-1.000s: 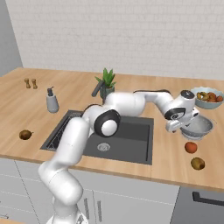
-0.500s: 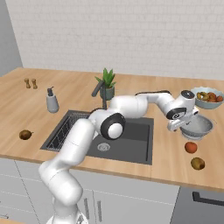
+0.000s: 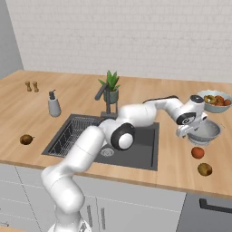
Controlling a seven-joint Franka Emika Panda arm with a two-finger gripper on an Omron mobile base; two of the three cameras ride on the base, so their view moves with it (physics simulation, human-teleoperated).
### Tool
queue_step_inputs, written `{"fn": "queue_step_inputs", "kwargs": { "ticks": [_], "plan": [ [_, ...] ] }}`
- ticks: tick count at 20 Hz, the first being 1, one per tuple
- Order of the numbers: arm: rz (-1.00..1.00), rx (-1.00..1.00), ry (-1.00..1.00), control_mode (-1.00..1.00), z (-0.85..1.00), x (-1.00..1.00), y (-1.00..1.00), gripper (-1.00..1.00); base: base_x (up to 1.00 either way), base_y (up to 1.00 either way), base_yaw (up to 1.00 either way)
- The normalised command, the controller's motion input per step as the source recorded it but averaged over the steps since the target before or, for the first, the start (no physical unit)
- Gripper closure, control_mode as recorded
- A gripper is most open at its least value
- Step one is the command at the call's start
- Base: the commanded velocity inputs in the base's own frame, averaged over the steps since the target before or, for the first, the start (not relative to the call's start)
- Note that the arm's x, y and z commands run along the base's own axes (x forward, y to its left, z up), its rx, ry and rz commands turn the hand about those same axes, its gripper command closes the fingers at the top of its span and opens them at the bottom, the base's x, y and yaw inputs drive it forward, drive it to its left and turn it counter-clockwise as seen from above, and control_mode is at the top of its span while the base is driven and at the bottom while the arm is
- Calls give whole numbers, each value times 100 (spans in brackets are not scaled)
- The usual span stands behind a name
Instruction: Put the colander in the sink, put the pear, pear, orange in the colander, and turn on the sink faucet and pour water over the colander.
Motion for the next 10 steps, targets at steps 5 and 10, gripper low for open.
{"fn": "queue_step_inputs", "kwargs": {
  "ticks": [5,10],
  "plan": [
    [2,0,4,-100,-32,6,-8,-100,0,0,0],
    [0,-1,3,-100,-25,0,0,100,0,0,0]
  ]
}}
